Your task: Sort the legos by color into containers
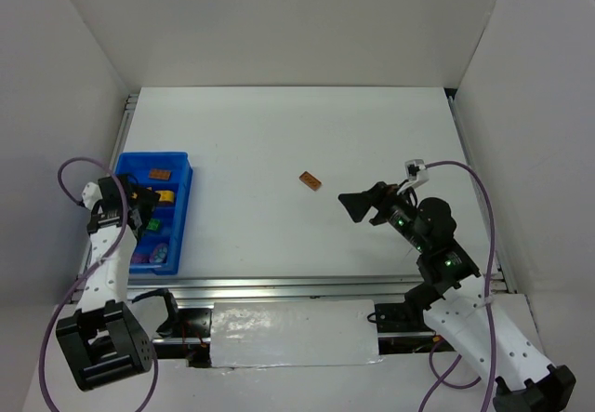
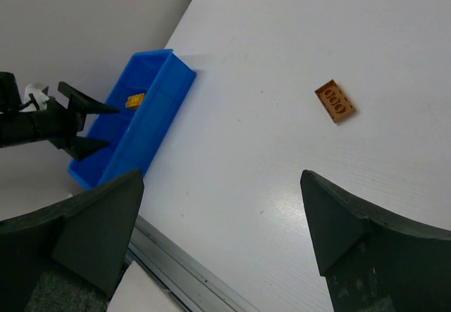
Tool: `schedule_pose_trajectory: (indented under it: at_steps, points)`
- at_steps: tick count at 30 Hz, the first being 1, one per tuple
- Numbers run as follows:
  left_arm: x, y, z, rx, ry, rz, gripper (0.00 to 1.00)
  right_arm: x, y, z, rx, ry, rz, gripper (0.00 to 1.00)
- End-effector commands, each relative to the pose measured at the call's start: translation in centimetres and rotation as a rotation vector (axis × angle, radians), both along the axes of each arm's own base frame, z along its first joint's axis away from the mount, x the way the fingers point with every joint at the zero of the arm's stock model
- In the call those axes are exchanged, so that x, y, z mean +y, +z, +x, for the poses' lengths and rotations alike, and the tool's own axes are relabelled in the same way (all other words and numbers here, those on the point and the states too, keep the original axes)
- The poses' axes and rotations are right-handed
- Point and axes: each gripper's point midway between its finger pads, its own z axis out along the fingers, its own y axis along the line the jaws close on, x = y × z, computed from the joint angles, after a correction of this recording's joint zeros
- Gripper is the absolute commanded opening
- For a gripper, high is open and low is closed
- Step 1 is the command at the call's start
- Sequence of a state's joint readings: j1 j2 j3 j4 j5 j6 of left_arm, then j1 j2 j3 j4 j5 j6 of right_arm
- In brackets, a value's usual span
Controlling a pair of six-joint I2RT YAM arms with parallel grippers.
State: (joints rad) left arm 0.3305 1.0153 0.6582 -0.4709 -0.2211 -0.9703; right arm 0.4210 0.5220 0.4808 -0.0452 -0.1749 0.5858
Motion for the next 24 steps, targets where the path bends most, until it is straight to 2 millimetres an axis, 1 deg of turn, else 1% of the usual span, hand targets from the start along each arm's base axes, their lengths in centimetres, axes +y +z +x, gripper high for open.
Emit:
schedule_pose_trajectory:
  at_steps: [1,2,3,4,5,6,7,8,9,10,11,12,13,14,15,16,17,18,19,20,21,22,23,24]
  points:
    - [-0.1,3.9,1.3,-0.102,-0.05,0.028,1.0,0.3,-0.5,0.6,0.005,0.006,-0.004,1.0]
    - [-0.2,4.6,1.4,-0.109,-0.079,0.044,1.0,0.4,-0.9,0.8,0.021,0.004,-0.011,1.0]
    - [-0.7,6.2,2.1,-0.146,-0.127,0.051,1.0,0.7,-2.1,1.2,0.064,0.012,-0.029,1.0]
    - [-1.1,6.9,2.3,-0.157,-0.165,0.057,0.99,0.9,-2.7,1.5,0.084,0.02,-0.043,1.0]
    - [-1.3,8.6,2.9,-0.175,-0.226,0.09,1.0,1.3,-2.7,2.0,0.079,0.03,-0.043,1.0]
    - [-2.5,9.3,3.3,-0.189,-0.303,0.081,0.99,1.7,-4.4,2.6,0.137,0.039,-0.068,1.0]
    - [-3.2,9.7,3.3,-0.186,-0.355,0.081,1.0,2.0,-4.6,3.2,0.15,0.041,-0.084,0.99]
    - [-3.8,10.9,3.7,-0.192,-0.427,0.111,1.0,2.1,-5.4,3.5,0.191,0.045,-0.11,0.98]
    - [-5.6,11.4,3.9,-0.211,-0.521,0.091,0.99,2.5,-6.1,4.7,0.235,0.046,-0.152,0.97]
    - [-6.4,11.8,3.9,-0.213,-0.604,0.114,1.0,2.6,-6.9,5.1,0.276,0.047,-0.183,0.98]
    - [-7.5,12.3,3.7,-0.214,-0.662,0.11,1.0,2.5,-8.1,5.1,0.339,0.047,-0.221,0.98]
    - [-8.2,12.6,3.5,-0.219,-0.71,0.11,1.0,2.9,-8.4,6.1,0.374,0.049,-0.255,1.0]
    - [-9.8,13.0,3.2,-0.245,-0.813,0.098,1.0,2.4,-9.5,6.5,0.407,0.02,-0.317,1.0]
    - [-10.6,13.3,2.8,-0.262,-0.862,0.091,1.0,2.4,-9.7,7.0,0.418,0.004,-0.351,1.0]
    - [-11.2,13.5,2.6,-0.279,-0.897,0.082,0.99,3.1,-9.8,8.3,0.432,0.001,-0.394,1.0]
    - [-12.5,13.8,2.1,-0.313,-0.976,0.062,1.0,2.7,-10.8,8.5,0.462,0.0,-0.477,1.0]
    - [-13.1,14.0,1.7,-0.342,-1.011,0.062,1.0,2.9,-10.9,9.2,0.462,0.001,-0.521,1.0]
    - [-13.6,14.1,1.5,-0.355,-1.034,0.063,1.0,4.0,-11.2,10.7,0.449,0.04,-0.593,1.0]
    - [-14.0,14.1,1.3,-0.367,-1.048,0.067,0.99,3.5,-12.2,11.1,0.485,0.031,-0.665,1.0]
    - [-14.2,14.1,0.9,-0.377,-1.048,0.091,1.0,3.4,-12.6,12.0,0.49,0.017,-0.712,0.99]
    - [-14.1,14.2,0.8,-0.389,-1.043,0.108,1.0,4.0,-13.5,13.6,0.499,0.04,-0.768,0.98]
    - [-14.0,14.1,0.7,-0.391,-1.033,0.118,1.0,4.0,-14.5,13.7,0.536,0.065,-0.805,0.96]
    - [-13.9,14.0,0.3,-0.397,-1.022,0.137,1.0,4.2,-15.2,14.1,0.554,0.078,-0.828,0.94]
    - [-13.3,13.7,0.3,-0.383,-0.989,0.162,1.0,4.7,-16.2,15.3,0.573,0.081,-0.857,0.94]
